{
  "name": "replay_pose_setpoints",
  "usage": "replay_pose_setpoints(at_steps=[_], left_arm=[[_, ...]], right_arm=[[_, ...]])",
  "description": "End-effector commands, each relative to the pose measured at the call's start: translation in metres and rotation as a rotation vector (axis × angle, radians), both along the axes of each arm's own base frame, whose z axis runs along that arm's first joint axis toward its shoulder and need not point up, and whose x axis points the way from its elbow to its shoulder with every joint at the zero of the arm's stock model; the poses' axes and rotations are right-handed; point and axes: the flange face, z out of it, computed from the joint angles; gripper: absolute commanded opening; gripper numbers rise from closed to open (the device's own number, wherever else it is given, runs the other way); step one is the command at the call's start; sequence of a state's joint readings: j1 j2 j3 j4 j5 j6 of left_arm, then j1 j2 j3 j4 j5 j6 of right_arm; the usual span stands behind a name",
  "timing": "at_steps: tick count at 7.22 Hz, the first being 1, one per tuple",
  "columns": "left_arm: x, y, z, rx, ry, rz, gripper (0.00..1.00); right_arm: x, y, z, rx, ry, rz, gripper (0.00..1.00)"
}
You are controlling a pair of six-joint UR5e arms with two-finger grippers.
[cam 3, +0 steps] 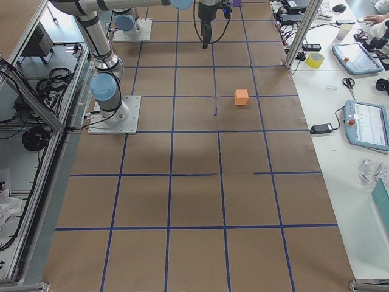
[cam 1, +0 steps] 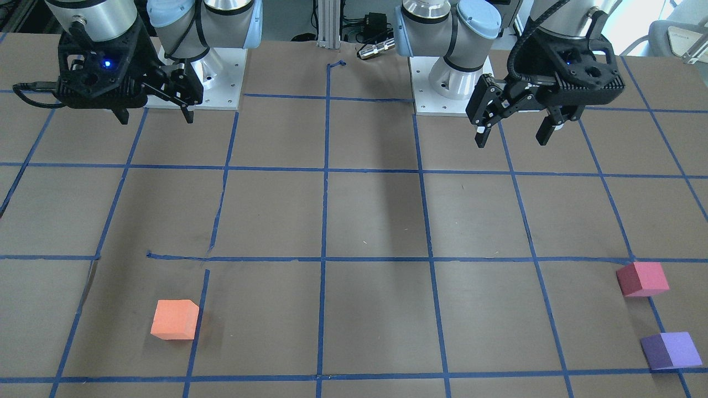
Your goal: Arrange blocks in a line
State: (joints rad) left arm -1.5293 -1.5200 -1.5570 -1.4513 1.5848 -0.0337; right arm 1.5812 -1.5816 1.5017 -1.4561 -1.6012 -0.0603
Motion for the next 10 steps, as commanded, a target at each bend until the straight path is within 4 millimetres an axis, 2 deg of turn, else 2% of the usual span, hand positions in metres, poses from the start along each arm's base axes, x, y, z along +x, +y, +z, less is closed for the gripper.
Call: replay_pose_setpoints(at_steps=[1, 2, 4, 5, 6, 7, 8, 9, 10], left_arm=[[0.000, 0.000, 0.000, 0.000, 0.000, 0.000, 1.00], [0.000, -0.001, -0.001, 0.001, 0.000, 0.000, 1.00], [0.000, 0.002, -0.005, 0.009, 0.001, 0.000, 1.00], [0.000, 0.002, -0.006, 0.012, 0.001, 0.000, 1.00], [0.000, 0.002, -0.006, 0.011, -0.001, 0.000, 1.00], [0.002, 0.000, -0.013, 0.033, 0.000, 0.006, 1.00], [0.001, -0.008, -0.024, 0.049, 0.005, 0.012, 1.00], [0.001, -0.007, -0.020, 0.037, 0.007, 0.012, 1.00], [0.000, -0.005, -0.010, 0.016, 0.015, 0.011, 1.00]], right_arm=[[-0.006, -0.010, 0.000, -0.055, 0.002, -0.009, 1.00], [-0.009, -0.015, -0.006, -0.047, -0.012, -0.011, 1.00], [-0.010, -0.040, -0.047, 0.032, -0.011, -0.033, 1.00], [-0.010, -0.049, -0.052, 0.008, -0.014, -0.037, 1.00], [-0.011, -0.067, -0.056, -0.062, -0.010, -0.046, 1.00], [-0.011, -0.084, -0.069, -0.084, -0.006, -0.049, 1.00], [-0.014, -0.126, -0.097, -0.185, 0.000, -0.064, 1.00], [-0.015, -0.158, -0.137, -0.221, -0.004, -0.066, 1.00], [-0.015, -0.183, -0.185, -0.220, -0.004, -0.066, 1.00]])
